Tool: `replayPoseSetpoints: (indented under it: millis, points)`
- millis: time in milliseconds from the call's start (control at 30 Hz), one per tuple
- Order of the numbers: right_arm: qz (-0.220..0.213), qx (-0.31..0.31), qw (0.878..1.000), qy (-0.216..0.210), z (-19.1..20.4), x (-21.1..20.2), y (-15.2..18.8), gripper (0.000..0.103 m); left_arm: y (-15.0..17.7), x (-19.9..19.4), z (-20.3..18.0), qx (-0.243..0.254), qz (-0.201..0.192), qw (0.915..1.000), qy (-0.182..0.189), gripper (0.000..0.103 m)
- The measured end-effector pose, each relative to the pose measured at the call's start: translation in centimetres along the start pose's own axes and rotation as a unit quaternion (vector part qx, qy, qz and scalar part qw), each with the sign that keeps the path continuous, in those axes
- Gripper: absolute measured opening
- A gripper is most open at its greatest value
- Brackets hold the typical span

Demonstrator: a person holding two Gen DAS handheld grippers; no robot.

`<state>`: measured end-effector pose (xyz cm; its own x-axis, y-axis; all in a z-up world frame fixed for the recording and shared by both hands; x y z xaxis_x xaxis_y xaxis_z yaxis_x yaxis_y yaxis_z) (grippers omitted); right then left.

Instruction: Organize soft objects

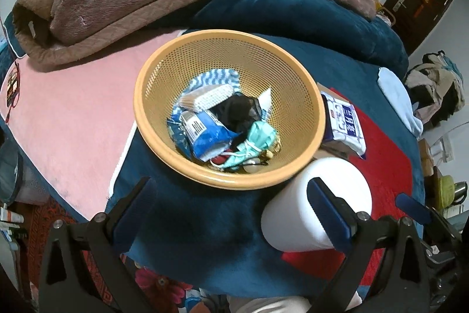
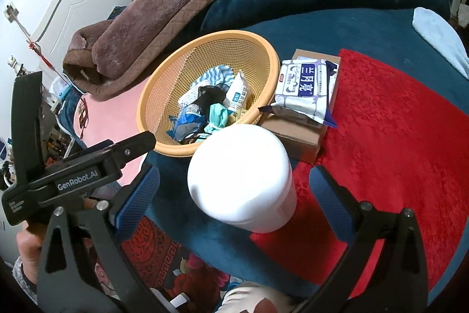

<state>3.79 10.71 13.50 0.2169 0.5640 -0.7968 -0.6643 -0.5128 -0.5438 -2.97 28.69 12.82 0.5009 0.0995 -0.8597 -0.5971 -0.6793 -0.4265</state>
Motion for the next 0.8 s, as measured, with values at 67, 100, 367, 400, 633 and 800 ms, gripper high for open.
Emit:
replayPoseSetpoints:
  millis: [67,100,367,400,633,800]
  points:
    - [-0.002,0.003,1.0,0.0,-0.1,-0.3,0.4,0.103,0.5,-0.1,-0.5,0.005,0.002,1.0,0.003,0.102]
    - [-0.003,0.005,1.0,-0.001,-0.2,-0.4,0.6,0.103,0.8,-0.2,-0.7,0.006,0.004,1.0,0.006,0.102]
    - [-0.023,0.022,0.999,0.004,-1.1,-2.0,2.2,0.102,3.1,-1.0,-2.3,0.02,-0.01,0.9997,-0.004,0.102]
    - [-0.027,0.026,0.999,0.006,-1.3,-2.3,2.5,0.102,3.4,-1.1,-2.4,0.022,-0.015,0.9996,-0.008,0.102]
    - [-0.04,0.046,0.995,0.072,-3.0,-3.5,4.7,0.103,5.9,-1.7,-3.7,0.033,-0.023,0.9991,-0.013,0.102]
    - [-0.043,0.052,0.994,0.086,-3.9,-4.2,6.5,0.103,8.2,-1.8,-4.9,0.034,-0.013,0.9991,-0.022,0.102]
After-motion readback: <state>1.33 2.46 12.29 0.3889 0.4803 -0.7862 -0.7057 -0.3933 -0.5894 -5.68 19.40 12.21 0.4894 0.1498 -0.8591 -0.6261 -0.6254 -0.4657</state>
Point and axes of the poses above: each gripper's, at about its wrist camera, not at the fingertips, and x roughly the way its jaws point, z to its left, y to its underside, the point moved 4 cm from there along x, roughly the way its jaws point, and after that the axes turned 6 degrees about -x, right-handed, at the moved point
